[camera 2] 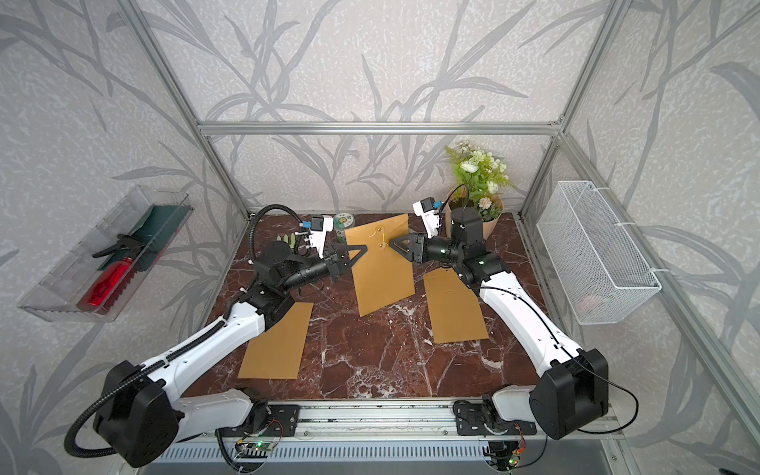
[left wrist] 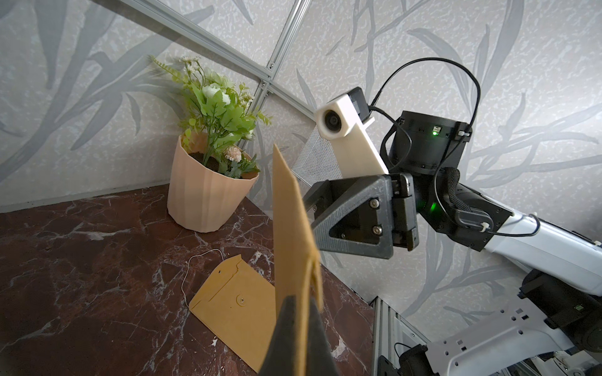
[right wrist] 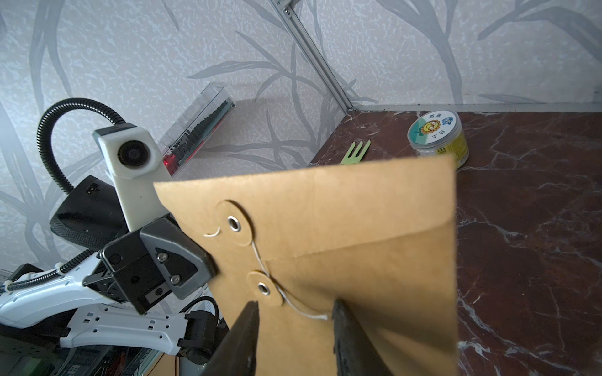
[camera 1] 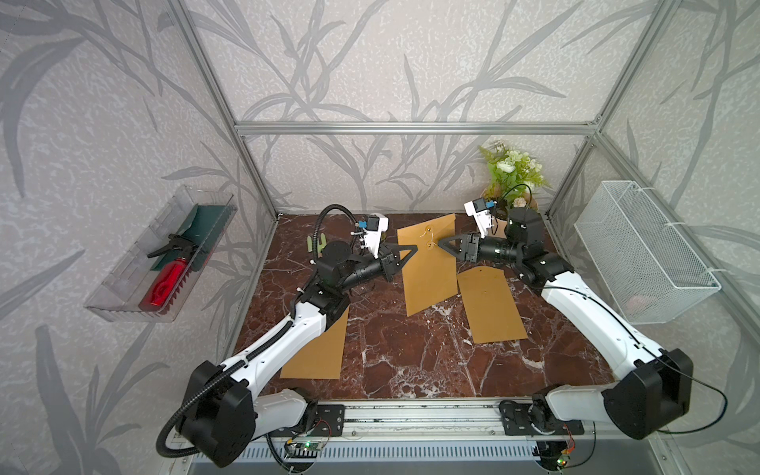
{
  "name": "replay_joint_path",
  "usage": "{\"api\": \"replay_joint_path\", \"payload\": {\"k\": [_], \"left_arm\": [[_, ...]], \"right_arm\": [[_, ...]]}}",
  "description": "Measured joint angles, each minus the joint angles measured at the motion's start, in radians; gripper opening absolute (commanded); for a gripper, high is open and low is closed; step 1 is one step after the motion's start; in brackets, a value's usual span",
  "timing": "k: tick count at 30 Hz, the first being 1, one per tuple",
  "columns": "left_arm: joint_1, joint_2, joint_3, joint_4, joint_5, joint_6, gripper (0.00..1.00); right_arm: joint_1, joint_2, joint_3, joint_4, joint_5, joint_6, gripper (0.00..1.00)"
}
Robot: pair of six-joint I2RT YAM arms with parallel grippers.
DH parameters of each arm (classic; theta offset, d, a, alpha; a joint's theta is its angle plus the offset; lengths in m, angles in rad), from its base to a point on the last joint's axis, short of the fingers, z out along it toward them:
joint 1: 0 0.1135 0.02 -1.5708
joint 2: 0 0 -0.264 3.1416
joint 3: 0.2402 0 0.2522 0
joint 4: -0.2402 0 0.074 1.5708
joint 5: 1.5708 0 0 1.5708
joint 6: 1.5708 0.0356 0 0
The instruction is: Open the file bag
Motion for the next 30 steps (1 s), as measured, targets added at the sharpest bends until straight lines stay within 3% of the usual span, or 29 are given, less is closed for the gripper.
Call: {"api": "replay_joint_path", "payload": {"k": [30], "left_arm": [[-0.006,0.006,0.000,0.036,-0.001,-0.024,0.00]], "right_arm": [[0.017,0.000,0.000,-0.007,-0.001,-0.021,0.34]]}}
